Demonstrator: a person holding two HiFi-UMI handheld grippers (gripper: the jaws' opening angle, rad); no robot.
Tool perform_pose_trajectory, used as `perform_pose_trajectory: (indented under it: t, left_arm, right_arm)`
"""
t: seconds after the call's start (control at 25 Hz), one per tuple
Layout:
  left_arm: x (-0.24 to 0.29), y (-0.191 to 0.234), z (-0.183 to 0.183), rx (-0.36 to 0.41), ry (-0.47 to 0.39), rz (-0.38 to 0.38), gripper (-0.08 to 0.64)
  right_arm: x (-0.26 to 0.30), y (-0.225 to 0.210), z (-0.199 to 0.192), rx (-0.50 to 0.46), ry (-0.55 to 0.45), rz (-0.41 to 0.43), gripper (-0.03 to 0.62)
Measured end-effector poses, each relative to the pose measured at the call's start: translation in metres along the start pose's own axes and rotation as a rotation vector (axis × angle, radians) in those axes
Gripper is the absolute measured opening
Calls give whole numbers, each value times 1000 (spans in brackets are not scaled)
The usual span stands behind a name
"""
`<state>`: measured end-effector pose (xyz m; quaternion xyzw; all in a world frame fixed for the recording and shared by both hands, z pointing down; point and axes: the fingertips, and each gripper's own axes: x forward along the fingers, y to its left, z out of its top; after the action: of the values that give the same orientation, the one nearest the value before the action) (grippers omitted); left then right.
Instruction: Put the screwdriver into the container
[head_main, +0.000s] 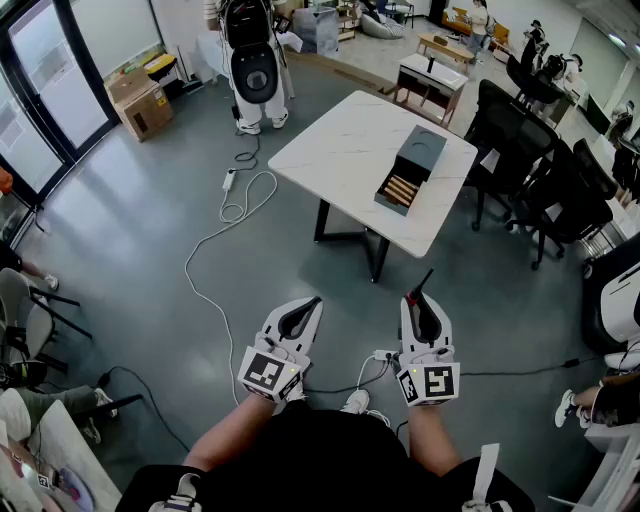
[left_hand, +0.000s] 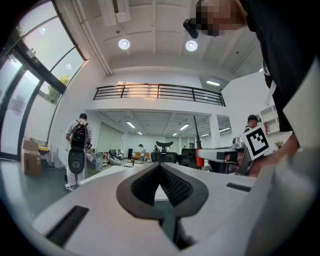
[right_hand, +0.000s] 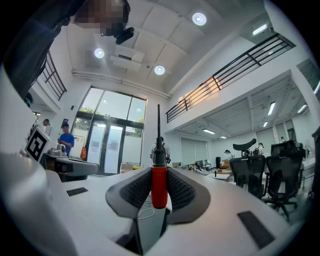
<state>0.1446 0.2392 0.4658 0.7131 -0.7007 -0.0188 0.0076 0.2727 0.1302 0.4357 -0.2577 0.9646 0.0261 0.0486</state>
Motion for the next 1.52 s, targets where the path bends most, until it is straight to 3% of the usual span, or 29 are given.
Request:
perform_pose_trajectory:
  t: [0.24, 0.48, 0.88, 1.24, 1.52]
  left_arm:
    - [2, 9, 11, 68, -16, 17, 5]
    - [0, 23, 19, 86, -10, 46, 5]
    - [-14, 50, 19, 85, -31, 44, 5]
    - [-41, 96, 15, 34, 4, 61, 5]
    - [-58, 133, 14, 74, -27, 45, 5]
  right_arm:
    - [4, 6, 2, -25, -5, 20, 107]
    - [10, 16, 4, -40, -4, 32, 107]
    - [32, 43, 9, -18, -26, 70, 107]
    - [62, 87, 9, -50, -9, 81, 107]
    - [75, 118, 5, -77, 1, 60, 107]
